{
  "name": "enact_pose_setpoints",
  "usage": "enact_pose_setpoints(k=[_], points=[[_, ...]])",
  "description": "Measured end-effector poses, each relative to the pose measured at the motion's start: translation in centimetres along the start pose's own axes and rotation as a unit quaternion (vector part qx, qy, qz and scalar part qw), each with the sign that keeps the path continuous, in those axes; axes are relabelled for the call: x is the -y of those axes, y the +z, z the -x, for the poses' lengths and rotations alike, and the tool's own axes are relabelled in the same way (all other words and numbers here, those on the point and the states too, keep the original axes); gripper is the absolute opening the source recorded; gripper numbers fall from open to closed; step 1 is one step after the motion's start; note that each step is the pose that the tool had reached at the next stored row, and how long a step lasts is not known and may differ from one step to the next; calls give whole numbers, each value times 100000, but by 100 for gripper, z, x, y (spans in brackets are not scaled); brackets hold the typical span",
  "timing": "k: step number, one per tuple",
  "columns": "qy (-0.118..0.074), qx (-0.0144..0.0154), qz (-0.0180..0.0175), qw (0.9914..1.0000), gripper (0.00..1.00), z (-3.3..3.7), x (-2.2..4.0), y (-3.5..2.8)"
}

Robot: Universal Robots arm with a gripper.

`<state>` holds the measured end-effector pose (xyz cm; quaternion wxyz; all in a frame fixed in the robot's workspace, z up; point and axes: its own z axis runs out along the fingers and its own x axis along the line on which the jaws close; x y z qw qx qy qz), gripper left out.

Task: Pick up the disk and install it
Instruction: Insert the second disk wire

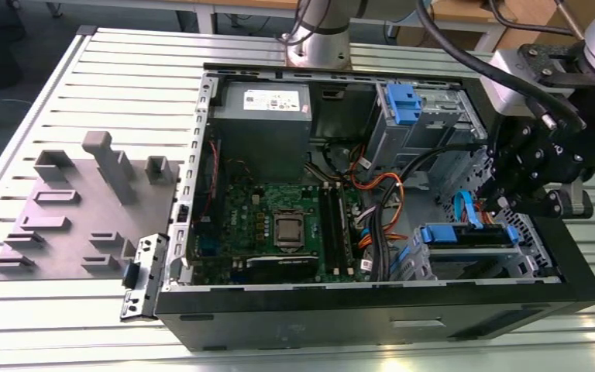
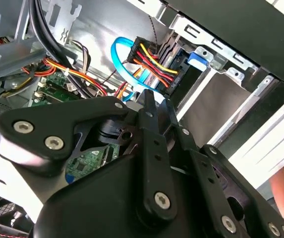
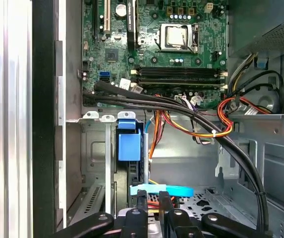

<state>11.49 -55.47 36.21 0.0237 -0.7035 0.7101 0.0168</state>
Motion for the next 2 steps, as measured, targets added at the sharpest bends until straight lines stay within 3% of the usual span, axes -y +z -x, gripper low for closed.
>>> enact_pose_setpoints(k=[2], points=[[-1,1,0,100000,24,0,0,-1]])
